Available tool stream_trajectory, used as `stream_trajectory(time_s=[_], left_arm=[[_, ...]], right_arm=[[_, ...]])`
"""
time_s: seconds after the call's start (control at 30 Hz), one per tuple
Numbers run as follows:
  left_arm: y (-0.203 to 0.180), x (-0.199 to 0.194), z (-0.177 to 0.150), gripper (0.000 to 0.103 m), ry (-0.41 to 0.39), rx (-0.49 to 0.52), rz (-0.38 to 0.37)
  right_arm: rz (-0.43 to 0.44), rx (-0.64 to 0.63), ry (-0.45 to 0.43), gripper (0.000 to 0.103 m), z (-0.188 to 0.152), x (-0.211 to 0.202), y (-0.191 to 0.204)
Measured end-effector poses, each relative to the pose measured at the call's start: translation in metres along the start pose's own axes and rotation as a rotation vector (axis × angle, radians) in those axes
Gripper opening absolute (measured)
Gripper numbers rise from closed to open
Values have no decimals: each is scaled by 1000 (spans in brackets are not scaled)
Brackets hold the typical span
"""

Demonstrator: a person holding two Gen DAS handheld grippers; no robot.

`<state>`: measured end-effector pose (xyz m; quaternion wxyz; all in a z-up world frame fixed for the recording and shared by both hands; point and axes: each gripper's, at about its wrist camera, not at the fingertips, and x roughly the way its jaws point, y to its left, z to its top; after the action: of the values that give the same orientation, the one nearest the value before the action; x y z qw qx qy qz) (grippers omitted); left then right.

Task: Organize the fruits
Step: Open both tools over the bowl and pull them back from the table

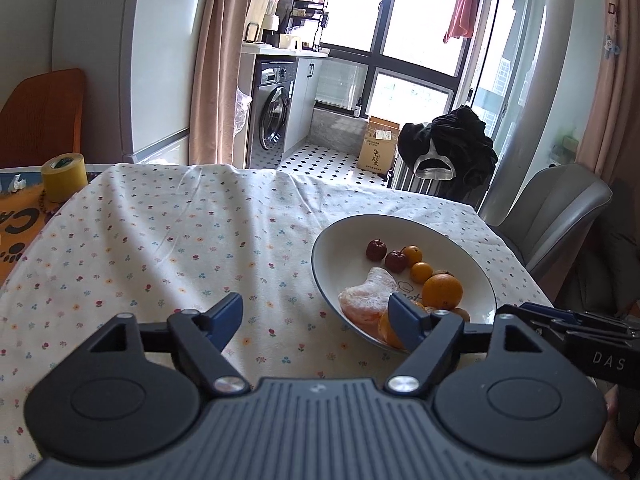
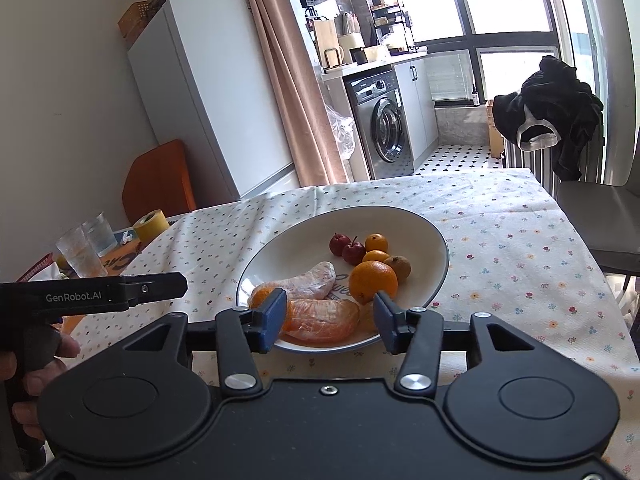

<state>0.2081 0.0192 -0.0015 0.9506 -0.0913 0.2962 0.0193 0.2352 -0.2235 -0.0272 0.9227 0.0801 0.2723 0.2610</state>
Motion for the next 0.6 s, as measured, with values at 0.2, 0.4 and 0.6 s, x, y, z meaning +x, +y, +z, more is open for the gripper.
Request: stream_trajectory(time_s=[0.2,0.4,0.6], left_arm=[[1,-20,-4,87,-21,-2,14],[2,-36,-8,94,-28,-6,21],[4,-55,-14,100,-33,-2,29]], right_arm=[[-1,-11,-15,55,-3,-16,7],[1,-26,-32,66,-4,-31,15],[3,-36,-48,77,-7,-47,21]])
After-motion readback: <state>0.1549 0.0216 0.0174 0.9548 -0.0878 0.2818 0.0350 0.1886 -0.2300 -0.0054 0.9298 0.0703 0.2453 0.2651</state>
